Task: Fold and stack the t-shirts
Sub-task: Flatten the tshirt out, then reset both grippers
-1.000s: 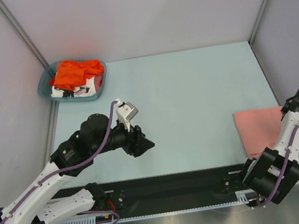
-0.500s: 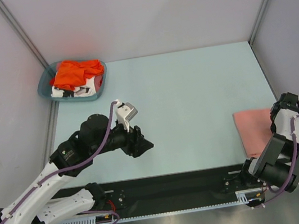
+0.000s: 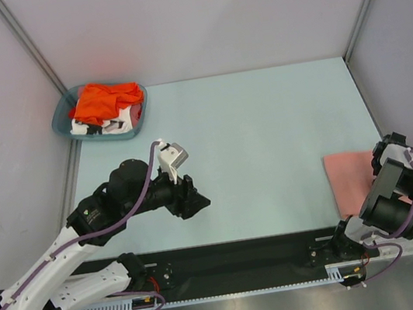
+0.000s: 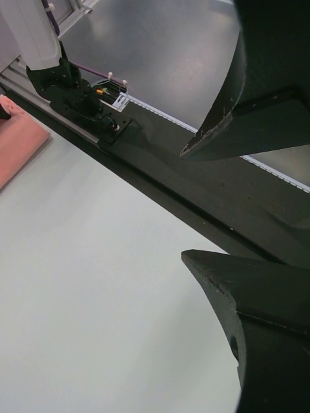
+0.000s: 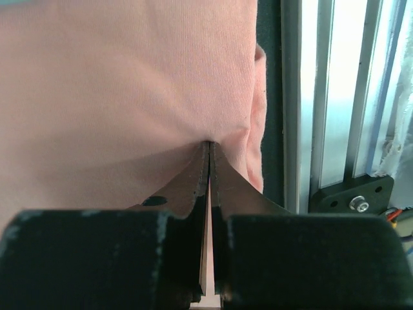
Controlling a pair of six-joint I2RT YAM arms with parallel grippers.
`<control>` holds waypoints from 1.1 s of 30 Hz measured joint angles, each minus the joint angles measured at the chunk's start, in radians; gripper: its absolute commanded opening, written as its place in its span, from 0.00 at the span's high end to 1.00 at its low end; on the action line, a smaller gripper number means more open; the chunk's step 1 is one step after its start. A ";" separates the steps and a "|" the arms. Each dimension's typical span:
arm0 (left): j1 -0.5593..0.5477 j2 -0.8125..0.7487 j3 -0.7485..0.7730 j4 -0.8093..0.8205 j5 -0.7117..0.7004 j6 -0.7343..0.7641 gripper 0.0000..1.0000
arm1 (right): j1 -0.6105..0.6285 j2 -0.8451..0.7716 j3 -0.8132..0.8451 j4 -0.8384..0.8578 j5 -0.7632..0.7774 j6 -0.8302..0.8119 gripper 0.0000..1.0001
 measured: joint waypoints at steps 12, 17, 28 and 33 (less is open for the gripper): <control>0.000 0.000 0.000 0.000 -0.003 0.000 0.37 | -0.067 -0.072 0.039 -0.071 0.061 -0.037 1.00; 0.000 -0.006 0.000 -0.009 -0.016 0.000 0.37 | -0.100 -0.018 0.037 -0.033 0.061 -0.065 1.00; 0.000 -0.023 0.000 -0.037 -0.019 -0.001 0.36 | -0.089 -0.060 0.080 -0.072 0.025 -0.126 0.99; 0.000 -0.026 -0.020 -0.021 -0.017 -0.019 0.33 | 0.115 -0.224 0.304 -0.147 -0.051 -0.163 0.96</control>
